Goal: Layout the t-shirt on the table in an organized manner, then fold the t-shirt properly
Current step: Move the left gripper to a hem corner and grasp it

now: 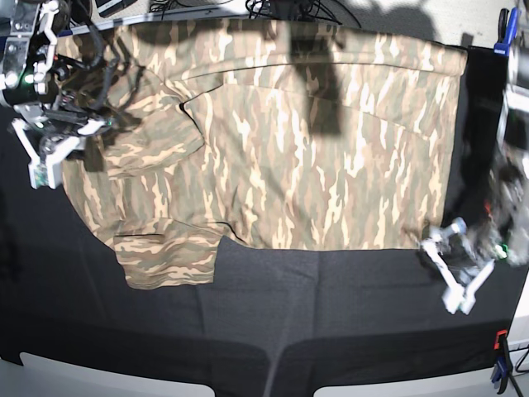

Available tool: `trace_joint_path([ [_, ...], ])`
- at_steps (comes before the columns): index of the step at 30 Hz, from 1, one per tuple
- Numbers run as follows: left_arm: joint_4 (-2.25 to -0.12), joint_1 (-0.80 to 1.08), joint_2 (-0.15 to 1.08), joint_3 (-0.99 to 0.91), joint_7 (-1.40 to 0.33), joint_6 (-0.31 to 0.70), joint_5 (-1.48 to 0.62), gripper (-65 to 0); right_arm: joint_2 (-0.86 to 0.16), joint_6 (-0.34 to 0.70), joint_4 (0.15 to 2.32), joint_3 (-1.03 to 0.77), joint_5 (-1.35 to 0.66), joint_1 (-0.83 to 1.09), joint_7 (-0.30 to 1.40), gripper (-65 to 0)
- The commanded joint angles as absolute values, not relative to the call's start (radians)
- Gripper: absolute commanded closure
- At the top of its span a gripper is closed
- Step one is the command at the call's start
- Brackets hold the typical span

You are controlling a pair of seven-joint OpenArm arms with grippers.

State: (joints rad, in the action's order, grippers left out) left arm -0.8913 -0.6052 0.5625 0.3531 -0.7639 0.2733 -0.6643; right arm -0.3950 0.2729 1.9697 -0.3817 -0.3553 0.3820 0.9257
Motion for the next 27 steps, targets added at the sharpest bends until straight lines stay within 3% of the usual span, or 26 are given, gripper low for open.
trace_joint_path([
  [1, -0.846, -0.655, 0.577, 0.346, -0.754, 0.319, -0.705, -25.6, -0.409, 0.281, 1.985, -0.39, -0.37, 0.377, 0.906, -10.4],
  [4, -0.702, -0.685, 0.577, 0.32, -0.725, 0.482, -0.773, -25.6, -0.41, 0.282, 1.985, -0.391, -0.378, 0.377, 0.906, -10.4],
  [9, -0.598, -0.664, 0.577, 0.189, -0.701, 0.615, -0.79, -25.6, -0.409, 0.281, 1.985, -0.391, -0.378, 0.377, 0.906, -10.4],
  [15, -0.577, -0.652, 0.577, 0.066, -0.656, 0.63, -0.783, -25.6, -0.409, 0.281, 1.985, -0.391, -0.379, 0.378, 0.907, -10.4],
  [27, -0.577, -0.528, 0.491, 0.059, -0.575, 0.614, -0.682, -25.6, -0.407, 0.281, 1.985, -0.391, -0.368, 0.377, 0.91, -10.4],
])
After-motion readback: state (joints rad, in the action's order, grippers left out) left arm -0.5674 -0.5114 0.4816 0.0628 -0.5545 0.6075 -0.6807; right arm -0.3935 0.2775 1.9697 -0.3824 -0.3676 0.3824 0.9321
